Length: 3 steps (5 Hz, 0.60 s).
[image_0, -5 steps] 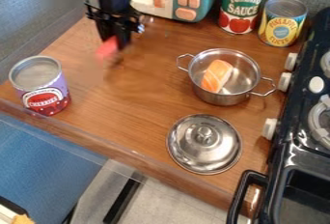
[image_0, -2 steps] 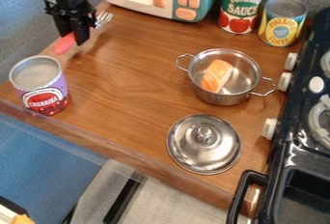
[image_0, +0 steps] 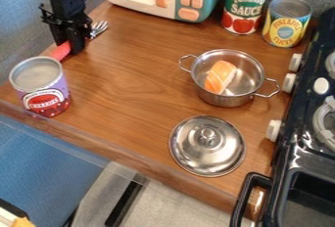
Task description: Move the orange fork to the left side of the table
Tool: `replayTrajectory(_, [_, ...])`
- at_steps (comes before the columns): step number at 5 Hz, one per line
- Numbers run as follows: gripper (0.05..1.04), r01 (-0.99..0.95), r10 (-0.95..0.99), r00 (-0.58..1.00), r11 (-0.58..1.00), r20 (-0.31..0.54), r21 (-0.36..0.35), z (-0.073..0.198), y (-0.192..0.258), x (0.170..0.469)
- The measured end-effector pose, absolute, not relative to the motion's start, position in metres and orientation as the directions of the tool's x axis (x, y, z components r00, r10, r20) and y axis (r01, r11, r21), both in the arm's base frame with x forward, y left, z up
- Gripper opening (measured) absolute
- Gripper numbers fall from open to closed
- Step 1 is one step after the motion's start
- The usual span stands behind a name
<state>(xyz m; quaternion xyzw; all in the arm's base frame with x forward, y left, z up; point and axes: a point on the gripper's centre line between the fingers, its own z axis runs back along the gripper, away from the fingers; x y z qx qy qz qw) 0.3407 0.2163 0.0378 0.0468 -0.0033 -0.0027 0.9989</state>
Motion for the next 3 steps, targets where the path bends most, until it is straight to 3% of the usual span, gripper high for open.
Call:
replayTrajectory(1, [0.754,0.032,-0.031,0.999,0.995,-0.007,0.098,0.037,0.216,0.339])
replayTrajectory(2, [0.991,0.064,-0.061,0.998,0.992,-0.024,0.106,0.050,0.206,0.333])
replayTrajectory(3, [1.004,0.079,-0.084,0.996,0.989,0.029,0.125,0.086,0.200,0.333])
